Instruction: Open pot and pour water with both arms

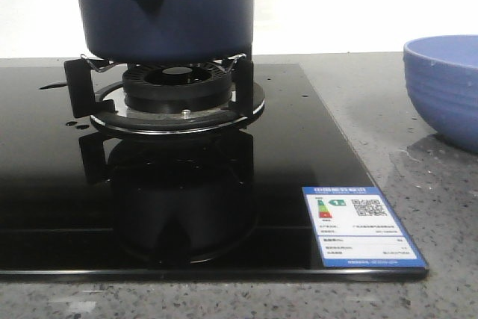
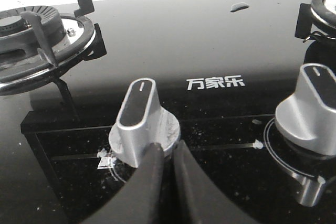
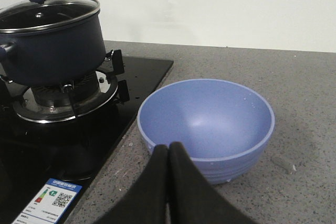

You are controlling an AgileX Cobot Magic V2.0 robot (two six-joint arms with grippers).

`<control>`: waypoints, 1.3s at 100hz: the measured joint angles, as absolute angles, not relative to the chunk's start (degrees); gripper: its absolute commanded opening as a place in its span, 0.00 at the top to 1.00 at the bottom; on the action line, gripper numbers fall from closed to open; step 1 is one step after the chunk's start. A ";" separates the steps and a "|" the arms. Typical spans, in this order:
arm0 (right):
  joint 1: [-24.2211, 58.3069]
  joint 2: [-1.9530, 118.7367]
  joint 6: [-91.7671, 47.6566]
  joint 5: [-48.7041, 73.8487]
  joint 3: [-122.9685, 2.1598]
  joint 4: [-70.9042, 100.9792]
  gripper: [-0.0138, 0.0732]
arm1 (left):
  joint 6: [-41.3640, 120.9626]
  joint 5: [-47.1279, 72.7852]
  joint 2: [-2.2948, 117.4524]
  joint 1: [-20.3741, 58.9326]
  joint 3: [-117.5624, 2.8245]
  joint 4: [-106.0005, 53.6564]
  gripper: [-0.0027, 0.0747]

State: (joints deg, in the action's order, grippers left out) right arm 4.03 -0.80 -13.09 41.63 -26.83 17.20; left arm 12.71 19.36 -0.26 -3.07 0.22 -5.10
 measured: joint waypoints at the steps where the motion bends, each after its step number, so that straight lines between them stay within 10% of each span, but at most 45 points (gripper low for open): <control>1: 4.03 -0.80 -13.09 41.63 -26.83 17.20 0.92 | 12.71 19.36 -0.26 -3.07 0.22 -5.14 0.99; 69: 4.03 -0.80 -13.09 41.71 -26.44 13.65 0.92 | 12.63 19.48 -0.26 -3.07 0.22 -5.07 0.99; 130: -5.91 -0.80 6.55 15.98 0.50 -4.70 0.92 | 12.57 19.48 -0.26 -3.07 0.22 -5.07 0.99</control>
